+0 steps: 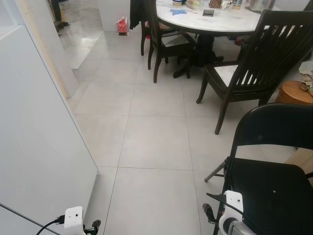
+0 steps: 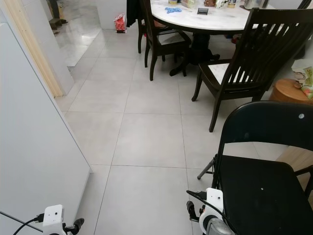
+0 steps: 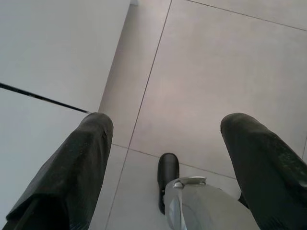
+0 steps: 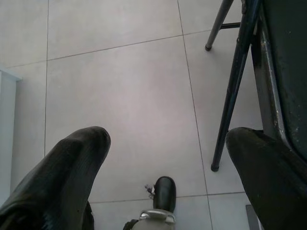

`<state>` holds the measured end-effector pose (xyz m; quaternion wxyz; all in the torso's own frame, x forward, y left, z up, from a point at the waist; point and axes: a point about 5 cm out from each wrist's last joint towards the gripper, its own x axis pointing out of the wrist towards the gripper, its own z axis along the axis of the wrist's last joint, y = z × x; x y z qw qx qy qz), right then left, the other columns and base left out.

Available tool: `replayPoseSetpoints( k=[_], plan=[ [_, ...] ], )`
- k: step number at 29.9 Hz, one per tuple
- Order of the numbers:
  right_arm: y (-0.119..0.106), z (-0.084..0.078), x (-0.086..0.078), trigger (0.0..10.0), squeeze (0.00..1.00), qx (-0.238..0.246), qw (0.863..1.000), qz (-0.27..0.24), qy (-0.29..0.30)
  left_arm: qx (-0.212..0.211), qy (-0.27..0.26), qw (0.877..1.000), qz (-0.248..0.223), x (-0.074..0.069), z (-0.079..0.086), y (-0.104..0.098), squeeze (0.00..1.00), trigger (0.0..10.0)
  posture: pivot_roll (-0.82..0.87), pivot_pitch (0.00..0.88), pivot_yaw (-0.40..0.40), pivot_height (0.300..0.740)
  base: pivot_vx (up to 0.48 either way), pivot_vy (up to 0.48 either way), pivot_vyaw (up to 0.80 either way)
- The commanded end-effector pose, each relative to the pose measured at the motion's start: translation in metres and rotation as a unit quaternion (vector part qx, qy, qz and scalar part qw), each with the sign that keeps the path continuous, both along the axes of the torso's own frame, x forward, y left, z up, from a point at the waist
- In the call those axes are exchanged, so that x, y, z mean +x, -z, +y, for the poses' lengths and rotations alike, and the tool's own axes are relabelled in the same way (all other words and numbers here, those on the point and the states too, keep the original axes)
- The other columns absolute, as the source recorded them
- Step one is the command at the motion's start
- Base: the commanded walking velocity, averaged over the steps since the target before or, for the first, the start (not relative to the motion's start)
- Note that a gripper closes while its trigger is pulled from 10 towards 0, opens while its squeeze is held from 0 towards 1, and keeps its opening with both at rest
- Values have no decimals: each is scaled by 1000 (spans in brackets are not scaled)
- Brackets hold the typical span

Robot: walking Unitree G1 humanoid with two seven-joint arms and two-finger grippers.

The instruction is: Restocking fridge

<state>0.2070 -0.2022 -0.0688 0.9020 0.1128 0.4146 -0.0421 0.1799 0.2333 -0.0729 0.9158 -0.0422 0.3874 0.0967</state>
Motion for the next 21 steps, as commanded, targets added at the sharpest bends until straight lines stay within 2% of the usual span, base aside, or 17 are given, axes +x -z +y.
replayPoseSetpoints(
  k=[1, 3, 9, 11, 14, 15, 16, 17, 18, 19, 20, 21],
  plan=[
    [1, 2, -1, 10000, 0, 0, 1000, 8, -12, 0, 9, 1000, 0, -2, 2, 0, 0, 10000, -23, 0, 8, 740, 0, 0, 0],
    [1, 3, -1, 10000, 0, 1, 1000, 8, -15, -1, 13, 1000, -5, -2, 2, 0, 0, 10000, -26, 0, 9, 740, 0, 0, 0],
    [-1, -2, 0, 10000, 0, -1, 997, -29, 67, -12, -17, 999, -29, -1, 3, -2, 0, 10000, -32, 0, 17, 740, 0, 0, 0],
    [-5, -5, 3, 10000, 0, -15, 995, -55, 87, -16, -37, 998, -51, 0, 4, -4, 0, 10000, -43, 0, 19, 740, 0, 0, 0],
    [-9, -9, 5, 10000, 0, -39, 991, -81, 94, -11, -40, 996, -76, 2, 5, -8, 0, 10000, -38, 0, 12, 740, 0, 0, 0],
    [-14, -12, 8, 10000, 0, -63, 987, -109, 99, 10, -27, 986, -162, 47, 5, -38, 0, 10000, -39, 0, 7, 740, 0, 0, 0],
    [-15, -13, 9, 10000, 0, -70, 986, -118, 98, 19, -23, 975, -218, 77, 4, -62, 0, 10000, -39, 0, 7, 740, 0, 0, 0],
    [-16, -14, 10, 10000, 0, -75, 985, -124, 95, 22, -22, 965, -261, 99, 3, -82, 0, 10000, -39, 0, 7, 740, 0, 0, 0],
    [-18, -14, 10, 10000, 0, -79, 984, -131, 94, 24, -19, 956, -292, 113, 2, -97, 0, 10000, -39, 0, 5, 740, 0, 0, 0],
    [-18, -14, 11, 10000, 0, -81, 983, -135, 95, 24, -17, 953, -302, 117, 1, -102, 0, 10000, -39, 0, 5, 740, 0, 0, 0],
    [-21, -15, 11, 10000, 0, -83, 980, -151, 95, 27, -5, 941, -337, 127, -3, -116, 0, 10000, -44, 0, 4, 740, 0, 0, 0],
    [-49, -23, 49, 10000, 0, -97, 971, -203, 86, 27, 0, 936, -350, 130, -6, -121, 0, 10000, -50, 0, 5, 740, 0, 0, 0]
  ],
)
